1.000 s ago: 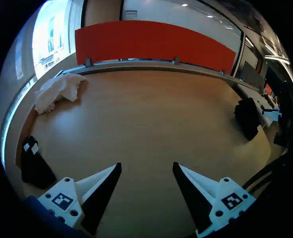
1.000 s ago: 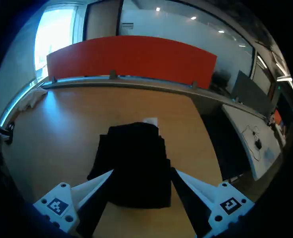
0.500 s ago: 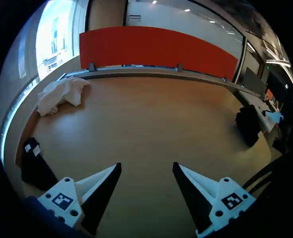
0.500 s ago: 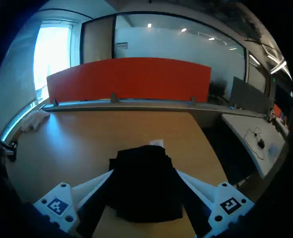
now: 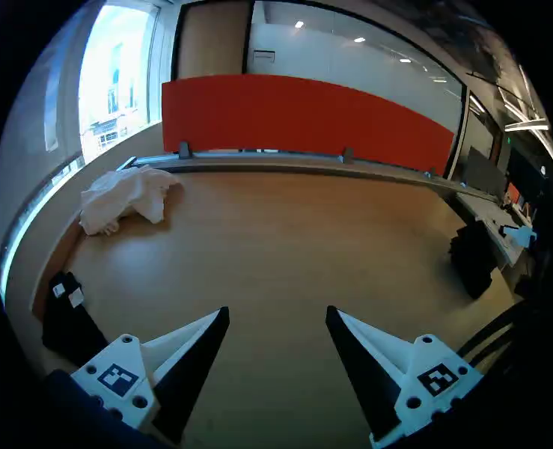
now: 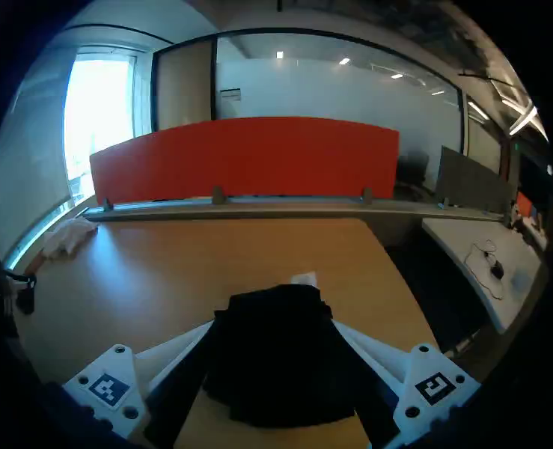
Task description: Fold towel
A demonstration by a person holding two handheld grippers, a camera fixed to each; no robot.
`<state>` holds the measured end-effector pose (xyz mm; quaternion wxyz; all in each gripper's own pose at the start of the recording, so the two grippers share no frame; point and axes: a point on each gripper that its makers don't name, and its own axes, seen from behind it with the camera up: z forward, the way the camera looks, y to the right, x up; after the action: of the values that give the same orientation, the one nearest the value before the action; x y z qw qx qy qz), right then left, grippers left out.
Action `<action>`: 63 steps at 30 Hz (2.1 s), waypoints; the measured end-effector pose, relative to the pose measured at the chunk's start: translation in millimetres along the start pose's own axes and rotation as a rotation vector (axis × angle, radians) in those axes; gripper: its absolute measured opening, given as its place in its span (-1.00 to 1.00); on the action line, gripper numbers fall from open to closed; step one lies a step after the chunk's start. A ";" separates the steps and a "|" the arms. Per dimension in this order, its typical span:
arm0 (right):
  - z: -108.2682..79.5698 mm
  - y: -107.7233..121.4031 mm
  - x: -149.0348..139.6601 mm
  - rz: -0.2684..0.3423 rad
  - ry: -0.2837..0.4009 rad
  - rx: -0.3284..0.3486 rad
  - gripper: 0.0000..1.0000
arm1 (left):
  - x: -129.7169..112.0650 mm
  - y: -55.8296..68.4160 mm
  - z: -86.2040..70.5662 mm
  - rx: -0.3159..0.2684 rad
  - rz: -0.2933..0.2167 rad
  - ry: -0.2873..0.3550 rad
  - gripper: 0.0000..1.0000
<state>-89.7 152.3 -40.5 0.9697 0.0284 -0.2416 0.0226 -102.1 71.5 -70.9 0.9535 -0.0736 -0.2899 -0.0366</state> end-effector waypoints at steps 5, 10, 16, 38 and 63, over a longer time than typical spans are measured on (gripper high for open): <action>1.1 -4.4 6.6 0.008 0.027 -0.005 1.00 | 30.9 -13.0 -0.1 0.040 -0.037 0.122 0.92; -0.4 -7.8 17.6 0.008 0.067 -0.016 1.00 | 58.7 -23.1 -2.1 0.066 -0.052 0.224 0.92; -3.0 -14.7 36.6 0.004 0.132 -0.024 1.00 | 78.7 -33.5 -2.2 0.096 -0.052 0.287 0.92; -18.8 -31.5 110.9 0.004 0.401 -0.095 1.00 | 140.6 -38.5 -21.6 0.091 -0.041 0.470 0.92; -5.9 -150.7 133.5 -0.059 0.484 -0.038 1.00 | 143.6 -58.9 -26.3 0.108 -0.044 0.529 0.91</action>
<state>39.6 6.4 10.3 0.9999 0.0111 -0.0017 -0.0038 24.8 5.2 -5.3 0.9976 -0.0041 -0.0339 -0.0595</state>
